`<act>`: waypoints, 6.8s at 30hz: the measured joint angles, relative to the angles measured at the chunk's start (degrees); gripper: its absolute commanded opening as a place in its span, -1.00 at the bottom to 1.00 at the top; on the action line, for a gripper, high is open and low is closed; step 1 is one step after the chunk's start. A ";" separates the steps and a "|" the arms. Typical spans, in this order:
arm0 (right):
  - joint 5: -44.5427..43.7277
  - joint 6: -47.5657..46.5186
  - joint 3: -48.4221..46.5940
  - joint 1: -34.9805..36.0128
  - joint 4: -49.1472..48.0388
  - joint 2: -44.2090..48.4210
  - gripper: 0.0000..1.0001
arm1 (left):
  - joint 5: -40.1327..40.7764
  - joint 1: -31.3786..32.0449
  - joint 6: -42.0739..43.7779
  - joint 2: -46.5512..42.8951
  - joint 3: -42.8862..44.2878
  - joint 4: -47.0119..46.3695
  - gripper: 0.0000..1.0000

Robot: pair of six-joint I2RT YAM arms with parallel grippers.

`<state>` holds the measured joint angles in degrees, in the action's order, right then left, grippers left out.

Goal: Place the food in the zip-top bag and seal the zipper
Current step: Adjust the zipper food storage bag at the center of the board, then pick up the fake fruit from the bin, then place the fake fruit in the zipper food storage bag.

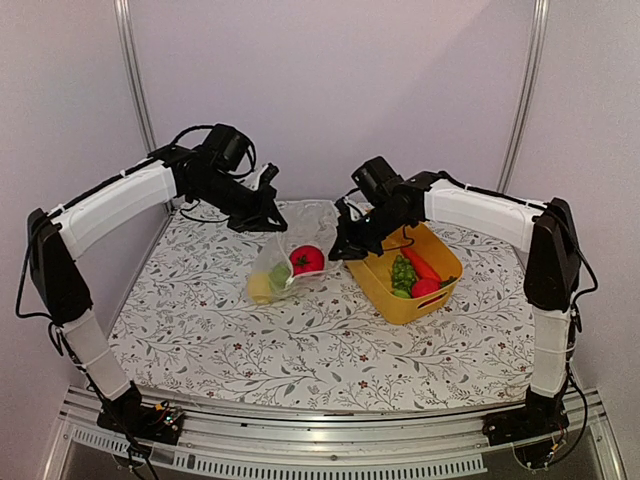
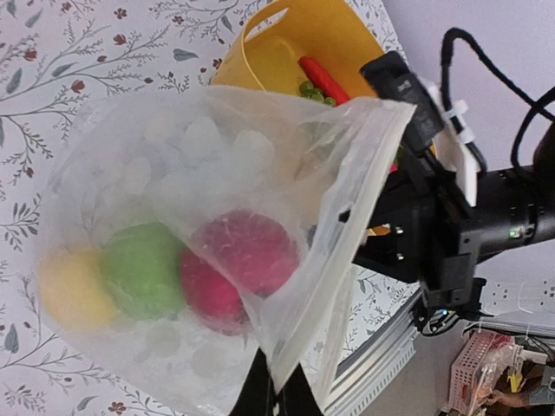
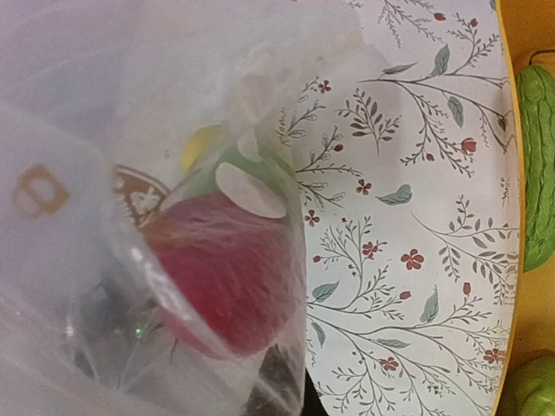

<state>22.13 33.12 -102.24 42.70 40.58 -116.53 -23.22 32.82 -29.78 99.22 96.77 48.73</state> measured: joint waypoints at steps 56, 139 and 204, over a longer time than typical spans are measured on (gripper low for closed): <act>10.34 -8.48 -12.66 -6.03 15.06 11.26 0.26 | 7.63 1.25 -1.95 7.58 15.78 7.67 -1.00; -26.16 -21.75 -2.49 -12.48 32.79 -1.05 0.25 | 2.58 0.70 -0.31 8.17 6.14 3.17 -1.00; -3.26 -9.27 -11.52 0.81 5.86 -4.07 0.98 | -2.36 0.26 -3.06 10.93 8.37 1.29 -1.00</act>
<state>18.87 23.86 -113.75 43.51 46.44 -120.60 -25.58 33.08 -32.84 110.15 105.14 50.02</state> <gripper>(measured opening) 0.989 0.006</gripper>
